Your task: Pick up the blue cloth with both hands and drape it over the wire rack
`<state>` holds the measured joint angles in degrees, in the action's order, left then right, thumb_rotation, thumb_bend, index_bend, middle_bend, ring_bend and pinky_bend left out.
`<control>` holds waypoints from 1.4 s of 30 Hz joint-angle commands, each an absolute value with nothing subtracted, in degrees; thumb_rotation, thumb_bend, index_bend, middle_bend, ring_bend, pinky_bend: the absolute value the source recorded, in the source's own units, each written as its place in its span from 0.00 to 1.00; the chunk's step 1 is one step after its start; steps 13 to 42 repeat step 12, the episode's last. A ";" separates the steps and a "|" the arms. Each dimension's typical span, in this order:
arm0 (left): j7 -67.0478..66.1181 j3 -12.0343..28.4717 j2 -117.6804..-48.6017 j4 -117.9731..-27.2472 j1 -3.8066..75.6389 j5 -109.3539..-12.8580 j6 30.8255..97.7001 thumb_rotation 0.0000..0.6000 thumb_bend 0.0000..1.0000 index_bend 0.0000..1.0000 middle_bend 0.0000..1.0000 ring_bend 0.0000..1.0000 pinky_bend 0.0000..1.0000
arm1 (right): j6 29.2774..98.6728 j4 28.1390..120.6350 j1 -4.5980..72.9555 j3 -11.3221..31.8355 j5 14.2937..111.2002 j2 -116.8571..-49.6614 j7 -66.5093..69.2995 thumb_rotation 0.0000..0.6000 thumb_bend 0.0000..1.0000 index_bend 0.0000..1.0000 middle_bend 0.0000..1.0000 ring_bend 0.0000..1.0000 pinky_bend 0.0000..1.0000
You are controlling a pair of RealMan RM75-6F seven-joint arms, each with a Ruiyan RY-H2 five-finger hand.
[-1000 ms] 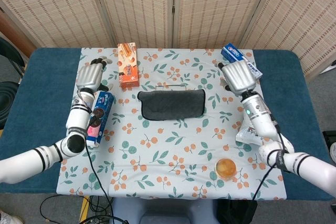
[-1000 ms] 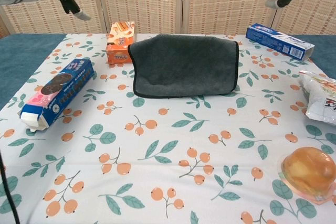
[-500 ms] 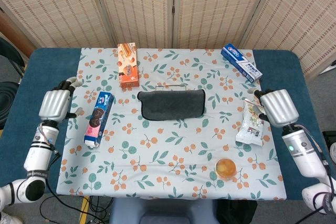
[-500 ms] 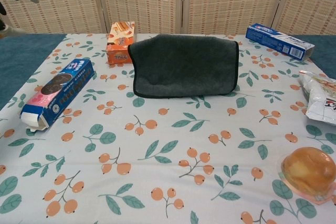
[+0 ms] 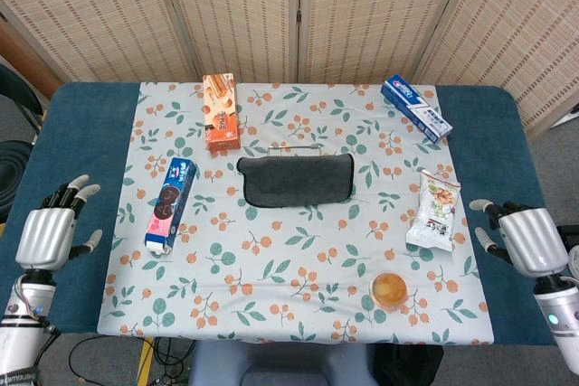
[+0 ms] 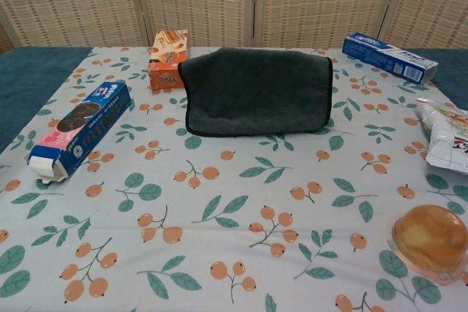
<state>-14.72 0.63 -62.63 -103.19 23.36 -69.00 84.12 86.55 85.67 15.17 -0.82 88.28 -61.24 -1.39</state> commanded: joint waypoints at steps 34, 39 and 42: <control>-16.40 -2.56 -66.16 -102.23 14.31 -77.13 91.34 1.00 0.27 0.19 0.13 0.14 0.22 | 91.92 85.27 7.07 -1.87 88.52 -62.08 -0.58 1.00 0.33 0.37 0.61 0.56 0.67; -16.40 -2.56 -66.16 -102.23 14.31 -77.13 91.34 1.00 0.27 0.19 0.13 0.14 0.22 | 91.92 85.27 7.07 -1.87 88.52 -62.08 -0.58 1.00 0.33 0.37 0.61 0.56 0.67; -16.40 -2.56 -66.16 -102.23 14.31 -77.13 91.34 1.00 0.27 0.19 0.13 0.14 0.22 | 91.92 85.27 7.07 -1.87 88.52 -62.08 -0.58 1.00 0.33 0.37 0.61 0.56 0.67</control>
